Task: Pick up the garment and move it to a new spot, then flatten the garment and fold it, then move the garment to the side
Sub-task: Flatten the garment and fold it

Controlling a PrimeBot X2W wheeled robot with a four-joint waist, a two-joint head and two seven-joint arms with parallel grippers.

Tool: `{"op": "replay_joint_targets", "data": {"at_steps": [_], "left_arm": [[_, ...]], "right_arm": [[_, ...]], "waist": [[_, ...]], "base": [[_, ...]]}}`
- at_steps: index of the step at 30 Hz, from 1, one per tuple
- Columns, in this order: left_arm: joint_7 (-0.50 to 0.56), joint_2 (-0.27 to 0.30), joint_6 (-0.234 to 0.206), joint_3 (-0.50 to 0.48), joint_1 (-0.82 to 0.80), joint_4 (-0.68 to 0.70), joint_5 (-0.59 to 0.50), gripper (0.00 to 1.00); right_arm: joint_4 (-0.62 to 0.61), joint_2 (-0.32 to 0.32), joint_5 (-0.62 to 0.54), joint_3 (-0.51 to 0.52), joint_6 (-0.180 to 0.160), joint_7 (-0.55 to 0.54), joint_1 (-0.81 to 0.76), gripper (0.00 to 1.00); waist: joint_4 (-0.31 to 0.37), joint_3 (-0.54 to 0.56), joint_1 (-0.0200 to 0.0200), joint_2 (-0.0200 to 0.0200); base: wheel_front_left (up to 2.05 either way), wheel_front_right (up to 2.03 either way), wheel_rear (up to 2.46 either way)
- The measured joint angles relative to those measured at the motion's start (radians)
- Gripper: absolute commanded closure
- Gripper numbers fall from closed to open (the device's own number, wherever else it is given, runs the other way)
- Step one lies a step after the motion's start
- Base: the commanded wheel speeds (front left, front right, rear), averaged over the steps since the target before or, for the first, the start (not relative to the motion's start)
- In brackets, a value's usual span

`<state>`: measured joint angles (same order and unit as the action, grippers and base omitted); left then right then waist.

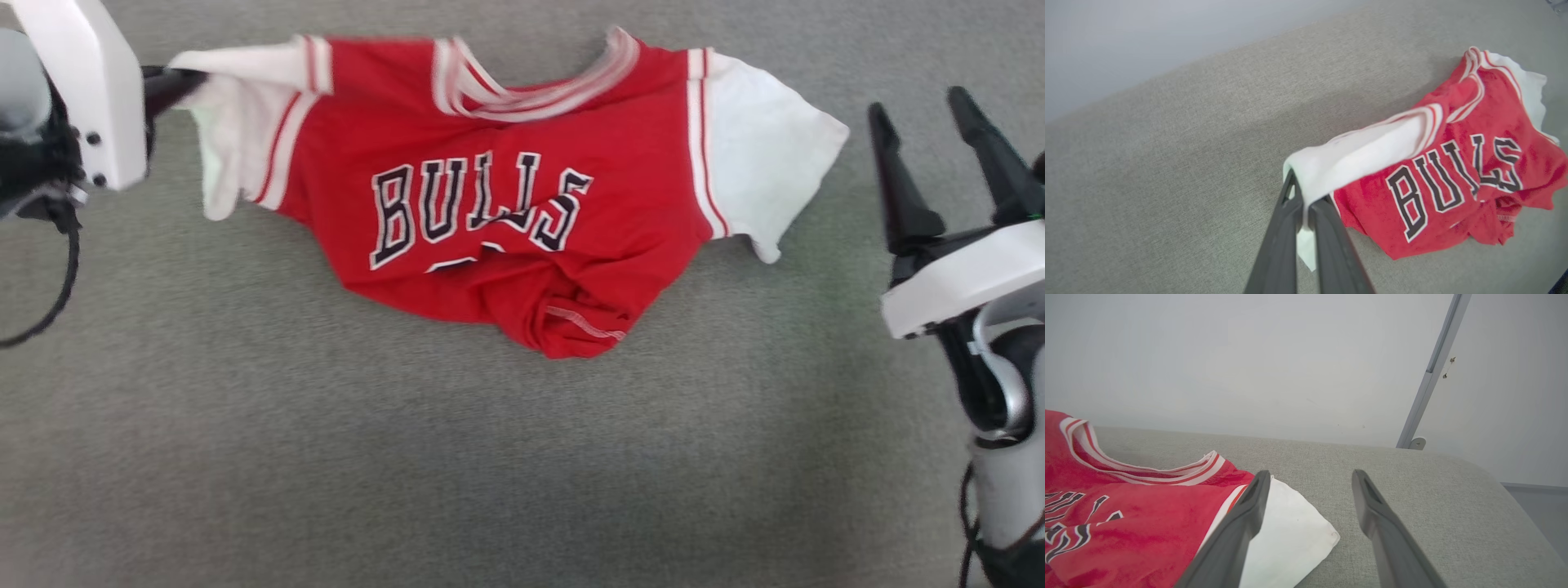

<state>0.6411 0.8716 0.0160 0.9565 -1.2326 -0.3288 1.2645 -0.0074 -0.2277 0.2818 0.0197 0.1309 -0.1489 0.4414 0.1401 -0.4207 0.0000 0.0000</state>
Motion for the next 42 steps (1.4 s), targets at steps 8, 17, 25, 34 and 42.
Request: {"op": "replay_joint_targets", "data": {"at_steps": [8, 17, 25, 34, 42], "left_arm": [[-0.054, -0.055, -0.069, 0.006, -0.021, -0.355, -0.036, 1.0], [-0.136, -0.086, 0.006, 0.067, -0.034, -0.538, -0.13, 0.55], [-0.291, -0.142, 0.063, 0.061, -0.034, -0.606, -0.144, 0.0], [-0.573, -0.188, 0.094, 0.057, 0.047, -0.544, -0.171, 0.0], [-0.847, -0.277, 0.003, 0.047, 0.251, -0.407, -0.181, 0.0]], "right_arm": [[0.024, 0.031, 0.015, -0.05, 0.0, 0.026, 0.021, 0.0], [0.041, 0.027, 0.016, -0.048, 0.0, 0.041, 0.021, 0.0], [0.04, -0.007, 0.012, -0.04, 0.0, 0.016, 0.015, 0.0], [0.044, -0.089, 0.014, -0.039, 0.0, -0.039, -0.016, 0.0], [0.071, -0.228, 0.069, -0.099, 0.0, -0.165, -0.02, 0.0]], "waist": [[0.08, -0.039, 0.0, 0.0], [0.131, -0.074, 0.0, 0.0001], [0.069, -0.037, 0.0, 0.0], [-0.047, 0.026, 0.0, 0.0], [-0.176, 0.077, 0.0, 0.0]], "base": [[0.0, 0.0, 0.0], [0.0, 0.0, 0.0], [0.0, 0.0, 0.0], [0.0, 0.0, 0.0], [0.0, 0.0, 0.0]]}}
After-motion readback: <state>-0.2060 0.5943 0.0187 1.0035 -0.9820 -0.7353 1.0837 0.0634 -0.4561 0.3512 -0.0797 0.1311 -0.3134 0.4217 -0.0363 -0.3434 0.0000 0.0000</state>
